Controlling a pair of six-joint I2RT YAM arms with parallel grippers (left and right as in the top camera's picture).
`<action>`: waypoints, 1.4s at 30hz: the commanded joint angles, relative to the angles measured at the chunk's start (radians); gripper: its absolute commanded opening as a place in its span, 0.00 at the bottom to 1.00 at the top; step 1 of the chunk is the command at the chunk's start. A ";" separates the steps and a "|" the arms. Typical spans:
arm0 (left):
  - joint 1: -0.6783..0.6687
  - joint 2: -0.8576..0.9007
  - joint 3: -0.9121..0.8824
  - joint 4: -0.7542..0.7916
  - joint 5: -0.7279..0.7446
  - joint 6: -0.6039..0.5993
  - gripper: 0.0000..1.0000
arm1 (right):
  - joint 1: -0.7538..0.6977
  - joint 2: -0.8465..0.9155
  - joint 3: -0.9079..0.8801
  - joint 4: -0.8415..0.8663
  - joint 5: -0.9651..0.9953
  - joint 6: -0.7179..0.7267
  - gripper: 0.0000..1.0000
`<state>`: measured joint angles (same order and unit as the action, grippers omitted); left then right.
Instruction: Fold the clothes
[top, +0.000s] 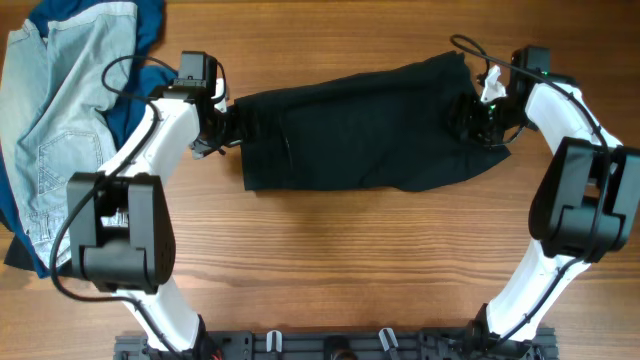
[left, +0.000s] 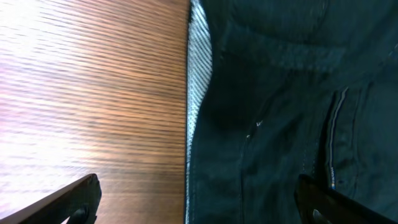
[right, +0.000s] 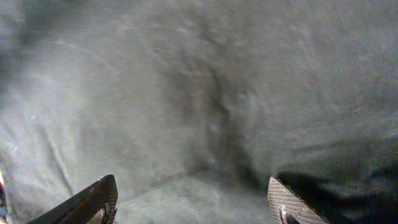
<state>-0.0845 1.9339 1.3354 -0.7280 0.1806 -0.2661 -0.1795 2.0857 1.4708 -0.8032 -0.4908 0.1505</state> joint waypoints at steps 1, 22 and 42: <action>0.006 0.049 0.005 0.012 0.055 0.054 1.00 | 0.002 -0.055 0.037 0.008 -0.034 -0.047 0.81; -0.097 0.157 0.005 0.057 0.073 0.049 0.53 | 0.002 -0.055 0.037 0.019 -0.033 -0.043 0.81; 0.041 -0.056 0.245 -0.242 0.000 0.201 0.04 | 0.051 -0.042 0.222 0.007 -0.024 -0.077 0.04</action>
<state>-0.0463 1.9213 1.4925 -0.9463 0.2050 -0.1471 -0.1711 2.0418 1.6894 -0.7860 -0.5045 0.1062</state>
